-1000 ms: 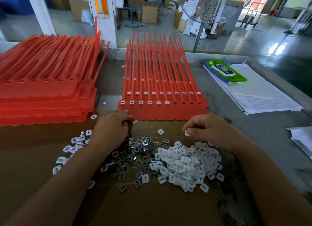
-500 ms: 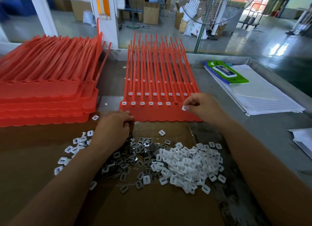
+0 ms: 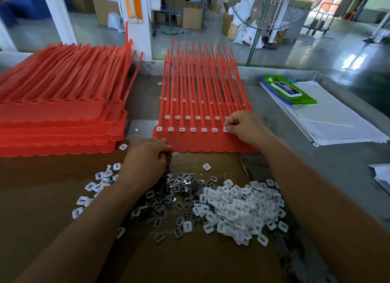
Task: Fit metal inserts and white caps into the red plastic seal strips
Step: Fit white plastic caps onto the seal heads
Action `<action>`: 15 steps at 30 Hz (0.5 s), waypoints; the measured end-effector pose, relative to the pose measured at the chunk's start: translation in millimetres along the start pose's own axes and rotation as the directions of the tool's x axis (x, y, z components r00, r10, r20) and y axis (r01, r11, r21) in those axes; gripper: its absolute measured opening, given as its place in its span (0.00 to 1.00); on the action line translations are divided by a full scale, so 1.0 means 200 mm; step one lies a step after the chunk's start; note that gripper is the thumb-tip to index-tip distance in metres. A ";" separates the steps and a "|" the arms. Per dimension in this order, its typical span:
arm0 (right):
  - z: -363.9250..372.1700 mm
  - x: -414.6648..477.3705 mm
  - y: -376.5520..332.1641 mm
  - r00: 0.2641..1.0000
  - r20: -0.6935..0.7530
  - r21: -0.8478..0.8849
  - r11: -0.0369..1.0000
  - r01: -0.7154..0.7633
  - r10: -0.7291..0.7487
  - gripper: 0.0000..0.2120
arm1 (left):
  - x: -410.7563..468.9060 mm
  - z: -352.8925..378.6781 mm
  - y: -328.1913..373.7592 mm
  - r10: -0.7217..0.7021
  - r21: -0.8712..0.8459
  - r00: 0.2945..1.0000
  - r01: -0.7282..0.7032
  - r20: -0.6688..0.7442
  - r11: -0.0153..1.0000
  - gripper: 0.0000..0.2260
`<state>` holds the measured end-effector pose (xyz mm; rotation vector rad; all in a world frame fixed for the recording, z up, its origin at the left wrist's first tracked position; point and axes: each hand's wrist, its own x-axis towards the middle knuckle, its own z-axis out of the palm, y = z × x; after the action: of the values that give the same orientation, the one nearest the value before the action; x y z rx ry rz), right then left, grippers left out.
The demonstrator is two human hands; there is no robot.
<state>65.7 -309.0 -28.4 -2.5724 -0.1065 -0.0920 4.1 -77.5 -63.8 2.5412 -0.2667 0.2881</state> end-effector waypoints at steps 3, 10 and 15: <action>0.00 0.00 0.00 1.000 0.013 -0.031 0.999 -0.017 0.017 0.04 | 0.00 0.00 0.00 0.000 -0.001 1.000 0.000 -0.008 1.000 0.15; 0.02 0.01 0.00 1.000 -0.003 -0.052 0.998 -0.031 0.031 0.02 | 0.00 0.00 0.00 -0.003 -0.008 1.000 0.003 -0.005 1.000 0.15; 0.02 0.02 -0.01 0.996 -0.018 0.009 0.997 -0.082 0.082 0.05 | 0.00 0.00 0.00 -0.002 -0.004 1.000 0.002 0.000 1.000 0.15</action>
<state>70.0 -305.4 -31.3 -2.5630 0.0057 -0.0837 3.5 -77.1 -64.2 2.5370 -0.2649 0.2865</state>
